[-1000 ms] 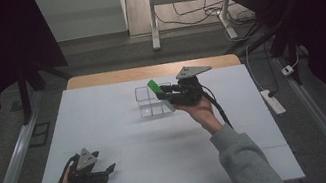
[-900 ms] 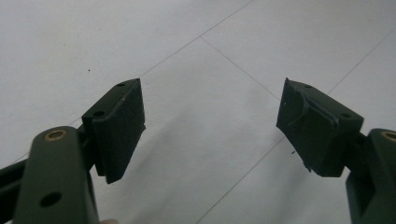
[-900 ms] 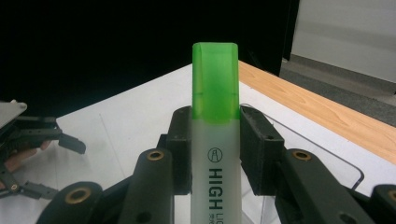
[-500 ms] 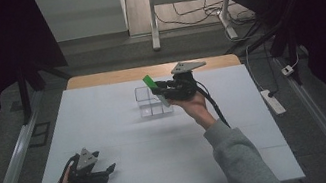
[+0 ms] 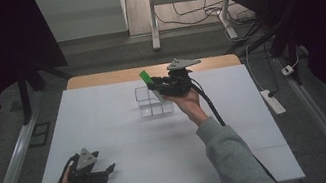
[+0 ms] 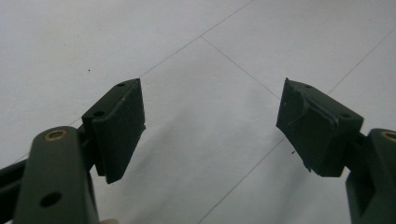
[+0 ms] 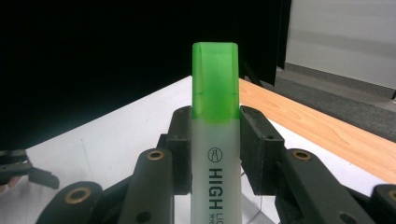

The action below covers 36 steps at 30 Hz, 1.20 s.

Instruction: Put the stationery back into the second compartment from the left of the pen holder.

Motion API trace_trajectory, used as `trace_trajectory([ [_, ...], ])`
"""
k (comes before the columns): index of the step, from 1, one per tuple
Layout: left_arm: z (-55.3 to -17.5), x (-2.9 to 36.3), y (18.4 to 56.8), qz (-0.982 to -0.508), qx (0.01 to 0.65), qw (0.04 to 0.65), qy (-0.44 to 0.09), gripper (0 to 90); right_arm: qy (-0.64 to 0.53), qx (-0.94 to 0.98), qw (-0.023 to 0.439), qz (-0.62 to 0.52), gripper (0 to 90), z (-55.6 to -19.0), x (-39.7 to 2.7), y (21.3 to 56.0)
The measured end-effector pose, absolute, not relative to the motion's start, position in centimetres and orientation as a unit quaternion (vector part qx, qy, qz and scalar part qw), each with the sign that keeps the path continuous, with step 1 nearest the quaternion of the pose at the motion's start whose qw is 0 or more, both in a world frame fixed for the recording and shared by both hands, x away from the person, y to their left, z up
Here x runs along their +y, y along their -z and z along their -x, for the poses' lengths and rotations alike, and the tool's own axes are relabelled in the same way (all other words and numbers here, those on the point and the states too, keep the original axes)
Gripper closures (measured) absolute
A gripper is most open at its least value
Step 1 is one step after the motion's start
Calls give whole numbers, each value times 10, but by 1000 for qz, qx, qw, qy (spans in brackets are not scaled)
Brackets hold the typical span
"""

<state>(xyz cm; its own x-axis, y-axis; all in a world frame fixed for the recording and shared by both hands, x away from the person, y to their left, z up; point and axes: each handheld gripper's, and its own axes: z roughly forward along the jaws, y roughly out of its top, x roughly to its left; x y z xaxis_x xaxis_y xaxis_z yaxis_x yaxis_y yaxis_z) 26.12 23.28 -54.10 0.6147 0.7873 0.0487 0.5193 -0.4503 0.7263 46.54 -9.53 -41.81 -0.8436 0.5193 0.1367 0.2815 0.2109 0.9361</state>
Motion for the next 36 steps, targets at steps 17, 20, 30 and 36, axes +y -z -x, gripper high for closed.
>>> trace_trajectory([
  [17, -263, 234, 542, -830, 394, 346, -190, 233, -590, 752, 115, -270, 665, -495, -80, 426],
  [20, -263, 234, 542, -830, 393, 346, -190, 233, -592, 751, 115, -268, 664, -499, -75, 429],
  [30, -263, 234, 543, -833, 392, 344, -187, 233, -581, 752, 126, -286, 540, -506, -72, 443],
  [36, -263, 233, 543, -834, 390, 341, -187, 232, -558, 767, 134, -286, 487, -502, -75, 439],
])
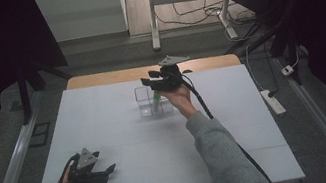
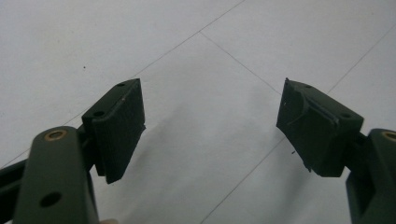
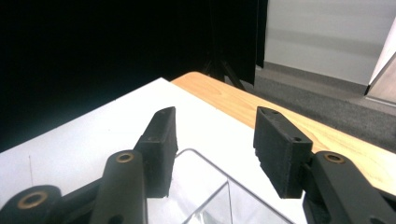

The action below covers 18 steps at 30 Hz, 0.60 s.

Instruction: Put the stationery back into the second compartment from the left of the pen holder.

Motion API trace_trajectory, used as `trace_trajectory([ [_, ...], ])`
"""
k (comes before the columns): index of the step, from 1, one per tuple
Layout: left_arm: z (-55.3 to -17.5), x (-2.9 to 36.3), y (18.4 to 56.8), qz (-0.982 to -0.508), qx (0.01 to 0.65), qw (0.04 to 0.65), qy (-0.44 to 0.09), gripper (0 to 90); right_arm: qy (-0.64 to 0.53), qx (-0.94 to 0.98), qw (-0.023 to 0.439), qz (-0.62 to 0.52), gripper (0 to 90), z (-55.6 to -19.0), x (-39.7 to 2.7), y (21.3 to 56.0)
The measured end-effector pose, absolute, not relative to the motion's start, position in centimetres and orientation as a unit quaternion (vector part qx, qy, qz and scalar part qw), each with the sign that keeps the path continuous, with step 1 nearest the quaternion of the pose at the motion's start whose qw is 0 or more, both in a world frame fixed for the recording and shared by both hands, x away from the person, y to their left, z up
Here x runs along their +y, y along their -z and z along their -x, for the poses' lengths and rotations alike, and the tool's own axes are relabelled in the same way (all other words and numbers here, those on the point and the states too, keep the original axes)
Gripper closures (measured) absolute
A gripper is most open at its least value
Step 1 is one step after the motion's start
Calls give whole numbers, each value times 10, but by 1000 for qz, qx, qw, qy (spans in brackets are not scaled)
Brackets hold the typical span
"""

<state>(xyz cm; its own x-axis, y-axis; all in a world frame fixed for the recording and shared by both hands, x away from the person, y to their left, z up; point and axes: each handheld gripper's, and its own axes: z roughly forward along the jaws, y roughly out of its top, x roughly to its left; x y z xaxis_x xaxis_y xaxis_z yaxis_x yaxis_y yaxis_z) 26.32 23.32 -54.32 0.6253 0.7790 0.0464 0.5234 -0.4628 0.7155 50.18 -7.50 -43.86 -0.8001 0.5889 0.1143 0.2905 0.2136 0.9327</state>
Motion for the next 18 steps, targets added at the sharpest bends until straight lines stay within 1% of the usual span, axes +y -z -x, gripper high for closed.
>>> trace_trajectory([
  [9, -263, 232, 542, -833, 390, 343, -189, 231, -545, 781, 121, -281, 487, -492, -81, 436],
  [12, -262, 232, 542, -833, 391, 344, -189, 231, -536, 788, 129, -275, 483, -489, -84, 435],
  [18, -263, 232, 542, -832, 393, 344, -188, 230, -534, 789, 128, -275, 483, -482, -96, 433],
])
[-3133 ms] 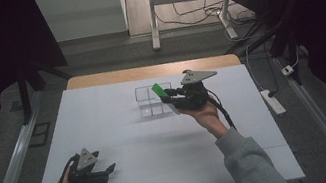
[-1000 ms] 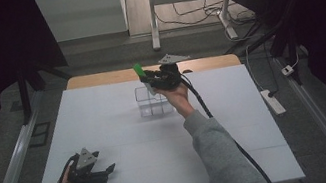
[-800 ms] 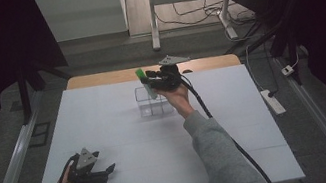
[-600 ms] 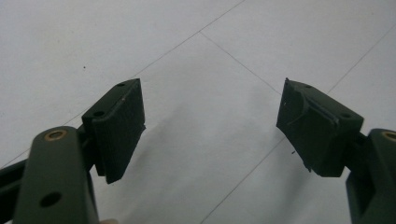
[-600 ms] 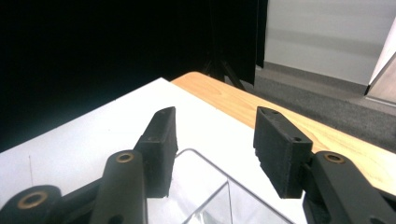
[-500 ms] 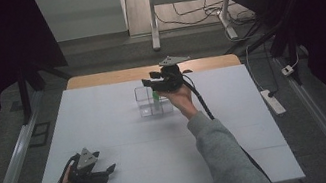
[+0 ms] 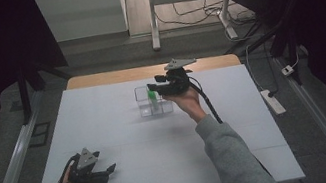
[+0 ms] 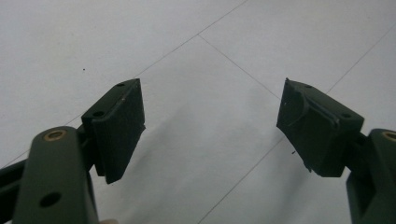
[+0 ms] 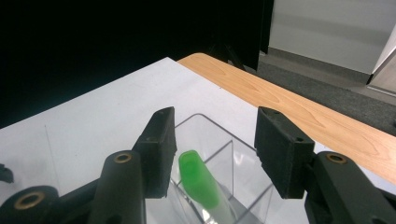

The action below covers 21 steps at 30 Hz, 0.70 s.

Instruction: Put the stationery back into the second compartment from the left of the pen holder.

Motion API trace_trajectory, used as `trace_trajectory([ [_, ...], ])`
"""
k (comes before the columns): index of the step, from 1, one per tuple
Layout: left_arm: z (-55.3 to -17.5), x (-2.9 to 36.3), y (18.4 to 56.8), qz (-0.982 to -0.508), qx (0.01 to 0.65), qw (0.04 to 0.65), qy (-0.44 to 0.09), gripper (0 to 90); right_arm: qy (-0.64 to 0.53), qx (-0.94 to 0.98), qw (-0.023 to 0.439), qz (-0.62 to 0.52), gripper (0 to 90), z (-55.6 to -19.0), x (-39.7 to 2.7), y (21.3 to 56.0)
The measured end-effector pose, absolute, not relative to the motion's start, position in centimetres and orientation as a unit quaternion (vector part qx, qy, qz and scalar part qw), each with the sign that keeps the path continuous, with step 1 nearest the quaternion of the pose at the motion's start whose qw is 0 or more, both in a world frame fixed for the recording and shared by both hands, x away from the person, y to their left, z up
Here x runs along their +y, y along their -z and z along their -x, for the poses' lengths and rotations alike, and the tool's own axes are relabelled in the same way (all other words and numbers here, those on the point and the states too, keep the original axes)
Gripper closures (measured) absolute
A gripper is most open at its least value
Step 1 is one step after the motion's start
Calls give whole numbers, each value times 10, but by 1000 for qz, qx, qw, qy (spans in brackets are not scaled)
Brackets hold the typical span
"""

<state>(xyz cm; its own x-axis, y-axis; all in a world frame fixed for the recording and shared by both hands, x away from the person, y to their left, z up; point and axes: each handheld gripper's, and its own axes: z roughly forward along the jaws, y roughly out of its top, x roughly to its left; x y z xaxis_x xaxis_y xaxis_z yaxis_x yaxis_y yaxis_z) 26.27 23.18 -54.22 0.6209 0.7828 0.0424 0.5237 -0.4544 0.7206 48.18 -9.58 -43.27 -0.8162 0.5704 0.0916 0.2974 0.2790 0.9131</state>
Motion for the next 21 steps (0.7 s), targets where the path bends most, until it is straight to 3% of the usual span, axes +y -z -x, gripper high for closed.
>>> trace_trajectory([
  [21, -263, 231, 542, -834, 391, 342, -187, 230, -508, 813, 132, -251, 449, -436, -145, 433],
])
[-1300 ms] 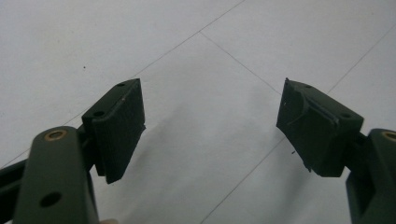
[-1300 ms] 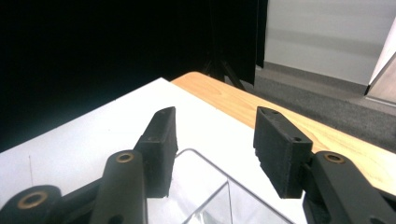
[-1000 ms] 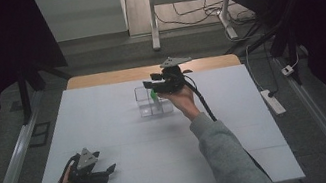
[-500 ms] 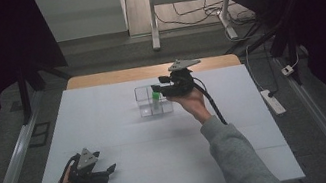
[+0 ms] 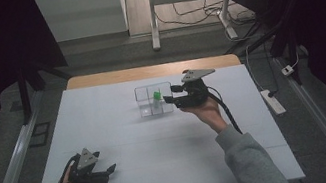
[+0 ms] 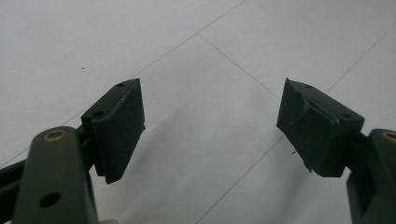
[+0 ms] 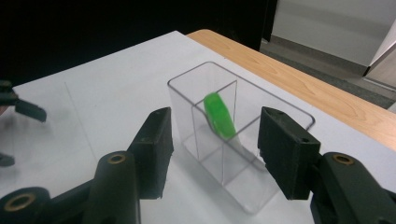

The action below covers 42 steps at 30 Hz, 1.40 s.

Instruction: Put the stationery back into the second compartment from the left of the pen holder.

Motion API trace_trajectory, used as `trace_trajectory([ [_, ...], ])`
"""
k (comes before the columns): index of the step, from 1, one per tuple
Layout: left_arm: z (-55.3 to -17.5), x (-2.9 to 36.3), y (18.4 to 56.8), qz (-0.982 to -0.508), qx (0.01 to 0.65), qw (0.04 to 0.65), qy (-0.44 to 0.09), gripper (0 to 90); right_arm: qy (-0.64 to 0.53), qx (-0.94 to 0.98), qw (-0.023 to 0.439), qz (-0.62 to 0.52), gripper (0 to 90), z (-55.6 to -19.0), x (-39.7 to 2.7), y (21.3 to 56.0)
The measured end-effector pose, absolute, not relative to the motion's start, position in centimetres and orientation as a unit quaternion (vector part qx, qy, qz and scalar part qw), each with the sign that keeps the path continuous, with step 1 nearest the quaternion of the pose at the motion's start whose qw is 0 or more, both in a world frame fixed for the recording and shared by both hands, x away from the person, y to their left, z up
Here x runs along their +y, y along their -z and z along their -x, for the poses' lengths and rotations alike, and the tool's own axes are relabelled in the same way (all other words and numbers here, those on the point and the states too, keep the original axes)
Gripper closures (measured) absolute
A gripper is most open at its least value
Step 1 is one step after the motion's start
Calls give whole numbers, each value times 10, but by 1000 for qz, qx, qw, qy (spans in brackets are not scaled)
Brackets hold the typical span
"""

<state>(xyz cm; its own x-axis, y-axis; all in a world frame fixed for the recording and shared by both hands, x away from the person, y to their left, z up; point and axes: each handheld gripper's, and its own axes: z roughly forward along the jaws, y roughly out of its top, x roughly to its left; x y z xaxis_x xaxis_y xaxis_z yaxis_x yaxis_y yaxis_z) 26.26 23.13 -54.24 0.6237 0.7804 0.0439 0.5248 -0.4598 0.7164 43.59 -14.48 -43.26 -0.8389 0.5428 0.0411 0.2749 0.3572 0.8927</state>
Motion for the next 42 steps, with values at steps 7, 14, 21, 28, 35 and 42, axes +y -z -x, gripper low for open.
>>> trace_trajectory([
  [7, -262, 231, 542, -834, 391, 342, -187, 229, -500, 818, 135, -252, 445, -418, -164, 436],
  [14, -262, 231, 543, -834, 392, 341, -188, 229, -481, 831, 138, -242, 443, -397, -182, 444],
  [21, -263, 231, 543, -835, 392, 339, -187, 228, -470, 832, 143, -258, 442, -380, -211, 455],
  [28, -263, 230, 543, -834, 393, 338, -188, 228, -458, 830, 149, -282, 435, -363, -243, 468],
  [35, -263, 230, 543, -835, 393, 336, -188, 228, -443, 834, 159, -286, 427, -341, -271, 479],
  [42, -263, 230, 543, -834, 394, 337, -190, 228, -429, 837, 160, -300, 423, -327, -287, 491],
])
